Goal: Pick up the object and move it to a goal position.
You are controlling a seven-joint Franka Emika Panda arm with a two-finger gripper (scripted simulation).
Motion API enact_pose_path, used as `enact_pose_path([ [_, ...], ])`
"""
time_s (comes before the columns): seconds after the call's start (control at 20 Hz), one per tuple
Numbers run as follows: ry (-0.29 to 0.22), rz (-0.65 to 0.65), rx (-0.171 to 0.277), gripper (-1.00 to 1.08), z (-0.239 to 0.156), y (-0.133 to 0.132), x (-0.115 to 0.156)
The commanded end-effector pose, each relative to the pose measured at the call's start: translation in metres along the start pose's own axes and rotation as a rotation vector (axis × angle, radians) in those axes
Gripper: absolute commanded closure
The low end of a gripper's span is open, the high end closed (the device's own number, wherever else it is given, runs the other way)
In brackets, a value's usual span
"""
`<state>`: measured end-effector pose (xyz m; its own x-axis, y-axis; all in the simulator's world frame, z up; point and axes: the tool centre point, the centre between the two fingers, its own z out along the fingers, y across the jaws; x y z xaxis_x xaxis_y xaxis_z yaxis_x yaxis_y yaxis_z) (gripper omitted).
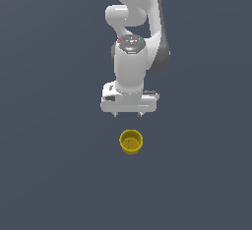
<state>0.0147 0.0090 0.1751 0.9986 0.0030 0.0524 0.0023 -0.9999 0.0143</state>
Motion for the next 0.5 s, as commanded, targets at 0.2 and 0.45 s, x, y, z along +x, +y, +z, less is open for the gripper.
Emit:
enact_pose_path([
  [0.2,-0.004,0.009,0.001,-0.2,0.0014,0.0008,-0.0015],
  [0.45,-0.007,0.014,0.003,-0.2,0.0023,0.0013,-0.0025],
])
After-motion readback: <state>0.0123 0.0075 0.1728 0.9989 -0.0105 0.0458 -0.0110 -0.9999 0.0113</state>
